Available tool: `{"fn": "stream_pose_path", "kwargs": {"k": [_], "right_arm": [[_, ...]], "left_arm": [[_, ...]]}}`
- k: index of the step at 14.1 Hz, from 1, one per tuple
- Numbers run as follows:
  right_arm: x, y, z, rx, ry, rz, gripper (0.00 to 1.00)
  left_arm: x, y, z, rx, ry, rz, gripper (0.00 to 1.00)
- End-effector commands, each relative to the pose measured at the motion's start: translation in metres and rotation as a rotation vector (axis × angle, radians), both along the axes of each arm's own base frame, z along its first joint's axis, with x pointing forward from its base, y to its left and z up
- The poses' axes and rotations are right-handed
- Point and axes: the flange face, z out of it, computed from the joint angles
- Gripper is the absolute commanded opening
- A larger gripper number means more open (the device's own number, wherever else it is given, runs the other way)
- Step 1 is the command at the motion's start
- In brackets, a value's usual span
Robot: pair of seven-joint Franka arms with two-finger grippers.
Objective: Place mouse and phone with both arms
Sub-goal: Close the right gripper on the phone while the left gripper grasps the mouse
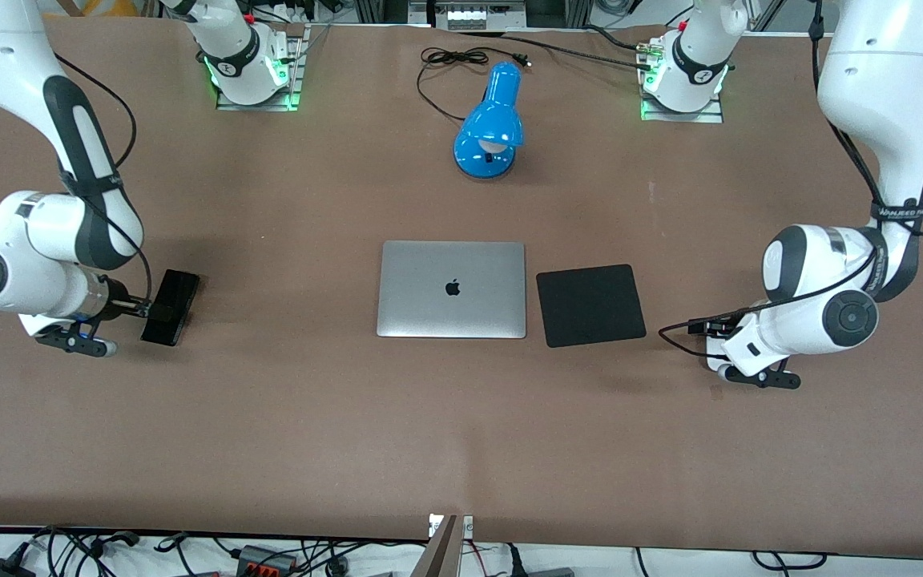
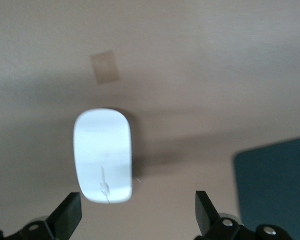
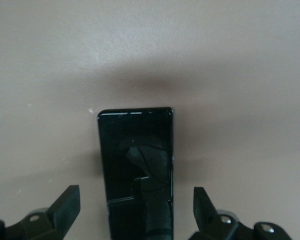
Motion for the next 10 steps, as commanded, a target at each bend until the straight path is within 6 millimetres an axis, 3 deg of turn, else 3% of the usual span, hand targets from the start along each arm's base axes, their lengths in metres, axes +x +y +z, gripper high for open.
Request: {"fn": "stream_pose_path", "kwargs": {"k": [1,4,10], "right_arm": [[0.000,0.001,-0.018,-0.006,-0.001,0.005,1.00],[-0.014,-0.003,-0.033,-0.002,0.034,-0.006,1.00],[-0.010,-0.005,-0.047,-0.004,0.005,-0.009,1.00]], "left_arm": [[0.011,0.015,-0.008,0.007,-0.042,-0.030,1.00],[0.013,0.017,-0.023,0.009,-0.058,-0.031,1.00],[0.012,0.020,-0.039,0.016,-0.057,-0.037,1.00]]}}
